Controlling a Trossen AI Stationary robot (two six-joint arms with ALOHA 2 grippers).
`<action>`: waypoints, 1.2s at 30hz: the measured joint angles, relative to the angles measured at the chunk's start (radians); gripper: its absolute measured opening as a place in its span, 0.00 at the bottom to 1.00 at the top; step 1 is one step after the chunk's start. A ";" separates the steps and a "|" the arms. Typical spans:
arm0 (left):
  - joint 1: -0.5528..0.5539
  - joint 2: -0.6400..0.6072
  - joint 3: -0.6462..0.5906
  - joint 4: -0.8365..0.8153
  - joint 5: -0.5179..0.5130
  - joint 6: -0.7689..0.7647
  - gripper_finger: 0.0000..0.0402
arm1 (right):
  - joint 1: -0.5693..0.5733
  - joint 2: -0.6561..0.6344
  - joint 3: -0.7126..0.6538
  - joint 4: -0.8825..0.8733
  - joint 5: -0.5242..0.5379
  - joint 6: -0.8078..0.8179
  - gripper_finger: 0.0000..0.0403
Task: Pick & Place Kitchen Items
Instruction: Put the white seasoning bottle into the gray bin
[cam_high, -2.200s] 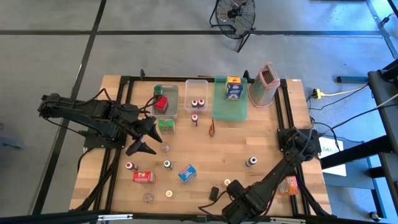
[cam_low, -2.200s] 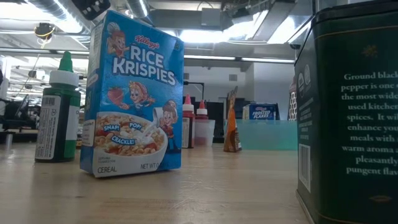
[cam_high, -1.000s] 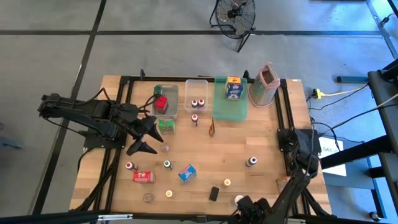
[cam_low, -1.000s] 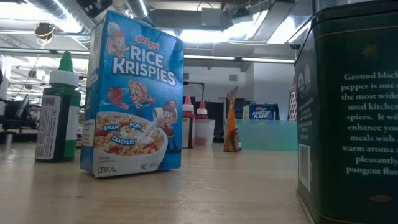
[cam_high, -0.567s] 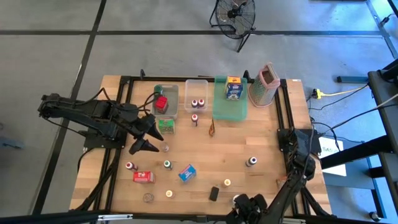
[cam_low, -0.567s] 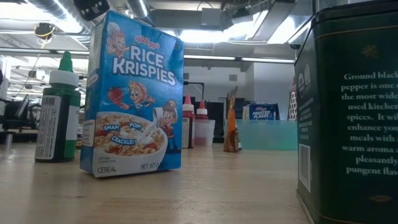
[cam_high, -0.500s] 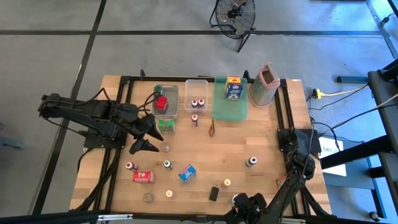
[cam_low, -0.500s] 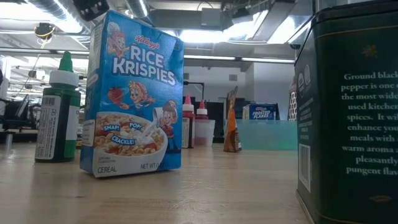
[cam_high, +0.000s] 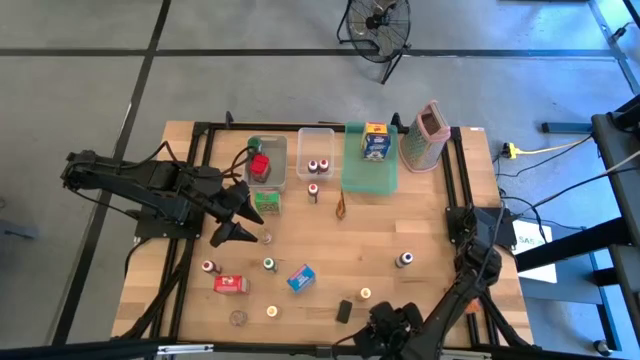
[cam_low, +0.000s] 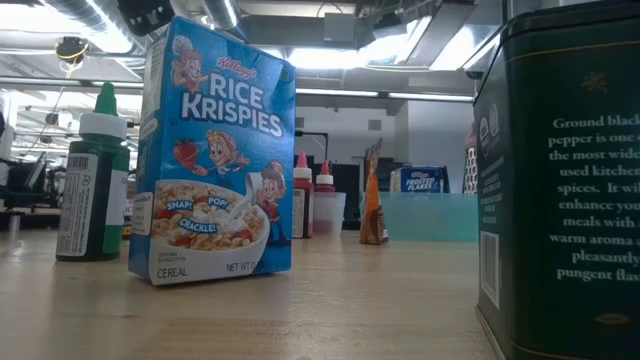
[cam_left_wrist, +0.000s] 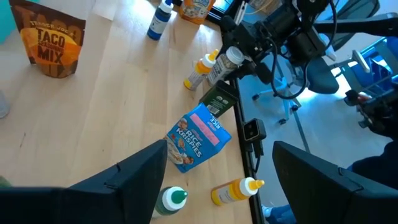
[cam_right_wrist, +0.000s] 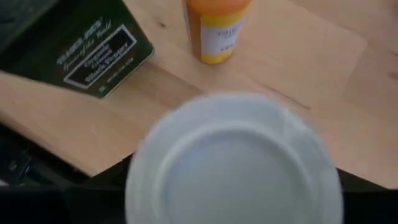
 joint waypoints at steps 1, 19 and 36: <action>0.000 0.000 0.000 0.000 0.000 0.000 0.72 | -0.003 0.000 0.000 0.001 0.000 -0.006 0.63; 0.000 0.000 0.000 0.000 0.000 0.024 0.72 | -0.006 0.000 0.000 0.016 -0.038 0.001 0.53; 0.000 0.000 -0.001 0.000 0.000 0.018 0.71 | -0.008 -0.002 0.157 -0.042 -0.088 -0.114 0.50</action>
